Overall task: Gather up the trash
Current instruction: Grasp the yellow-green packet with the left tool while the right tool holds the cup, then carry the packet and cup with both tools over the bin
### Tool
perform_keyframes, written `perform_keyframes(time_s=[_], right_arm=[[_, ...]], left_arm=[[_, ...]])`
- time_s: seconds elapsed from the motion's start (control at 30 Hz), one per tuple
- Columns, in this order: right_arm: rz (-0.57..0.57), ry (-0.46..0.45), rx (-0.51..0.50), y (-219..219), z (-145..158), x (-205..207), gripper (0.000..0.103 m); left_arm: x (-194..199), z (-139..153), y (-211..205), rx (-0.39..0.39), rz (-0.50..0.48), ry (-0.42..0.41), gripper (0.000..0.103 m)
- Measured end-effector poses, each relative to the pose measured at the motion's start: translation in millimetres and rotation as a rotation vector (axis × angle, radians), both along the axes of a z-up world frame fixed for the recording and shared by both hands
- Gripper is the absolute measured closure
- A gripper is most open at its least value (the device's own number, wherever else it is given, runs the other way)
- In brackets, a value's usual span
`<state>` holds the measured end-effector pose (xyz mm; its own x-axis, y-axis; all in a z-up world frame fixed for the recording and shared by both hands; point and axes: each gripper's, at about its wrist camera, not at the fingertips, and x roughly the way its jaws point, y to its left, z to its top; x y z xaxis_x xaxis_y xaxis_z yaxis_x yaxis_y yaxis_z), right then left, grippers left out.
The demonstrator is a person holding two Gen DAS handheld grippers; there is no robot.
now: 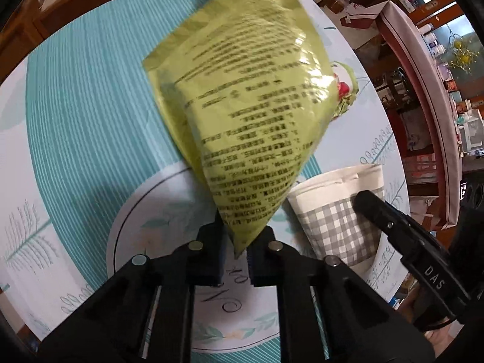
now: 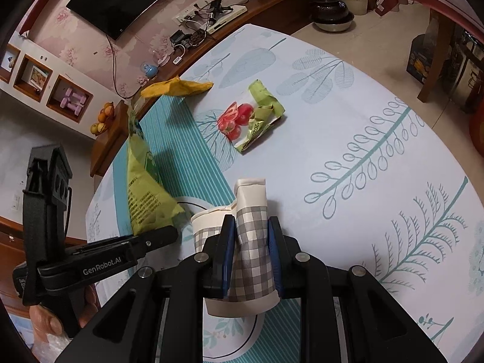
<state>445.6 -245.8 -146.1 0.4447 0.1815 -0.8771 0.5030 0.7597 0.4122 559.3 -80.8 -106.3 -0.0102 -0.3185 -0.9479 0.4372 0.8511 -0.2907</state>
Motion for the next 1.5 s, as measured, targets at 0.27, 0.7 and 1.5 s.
perform_keyframes(time_s=[0.27, 0.7, 1.5], right_arm=[[0.022, -0.008, 0.005, 2, 5, -15, 0.083], [0.109, -0.039, 0.029, 16, 30, -95, 0.082], [0.436, -0.105, 0.05, -4, 87, -365, 0.082]], left_arm=[[-41, 9, 21, -0.011, 0.025, -0.027, 0.102], [-162, 51, 52, 0.003, 0.046, -0.098, 0.103], [-482, 106, 73, -0.064, 0.321, -0.21, 0.103]])
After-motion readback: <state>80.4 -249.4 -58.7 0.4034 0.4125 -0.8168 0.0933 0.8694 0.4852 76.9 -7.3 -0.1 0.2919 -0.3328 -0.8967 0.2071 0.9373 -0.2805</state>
